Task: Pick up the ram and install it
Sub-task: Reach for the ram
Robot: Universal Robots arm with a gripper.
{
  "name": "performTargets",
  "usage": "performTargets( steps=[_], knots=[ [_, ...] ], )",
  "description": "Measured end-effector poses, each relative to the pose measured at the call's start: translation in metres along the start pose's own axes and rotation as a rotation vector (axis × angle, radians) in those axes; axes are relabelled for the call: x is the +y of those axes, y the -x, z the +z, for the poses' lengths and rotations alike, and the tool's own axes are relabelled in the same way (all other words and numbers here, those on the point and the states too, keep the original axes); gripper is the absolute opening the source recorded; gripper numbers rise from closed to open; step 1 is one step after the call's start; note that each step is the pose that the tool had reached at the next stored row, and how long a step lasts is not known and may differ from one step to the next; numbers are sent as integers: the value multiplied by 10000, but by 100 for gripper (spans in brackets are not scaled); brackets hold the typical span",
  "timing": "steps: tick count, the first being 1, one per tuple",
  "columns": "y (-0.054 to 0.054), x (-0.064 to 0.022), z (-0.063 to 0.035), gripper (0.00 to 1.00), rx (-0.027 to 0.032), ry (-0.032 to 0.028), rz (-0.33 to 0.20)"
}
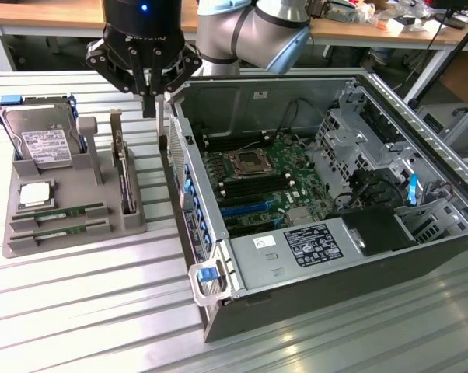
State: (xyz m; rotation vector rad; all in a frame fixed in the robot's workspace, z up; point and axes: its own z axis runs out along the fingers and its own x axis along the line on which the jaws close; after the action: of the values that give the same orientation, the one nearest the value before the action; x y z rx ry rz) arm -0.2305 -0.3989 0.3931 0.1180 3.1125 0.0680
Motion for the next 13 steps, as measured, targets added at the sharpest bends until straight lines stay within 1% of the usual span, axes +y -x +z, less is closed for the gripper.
performTargets(
  steps=[6, 13],
  knots=[
    [-91, -7, -2, 11, 0, 0, 0],
    [-263, -20, -6, 11, 0, 0, -1]
  ],
)
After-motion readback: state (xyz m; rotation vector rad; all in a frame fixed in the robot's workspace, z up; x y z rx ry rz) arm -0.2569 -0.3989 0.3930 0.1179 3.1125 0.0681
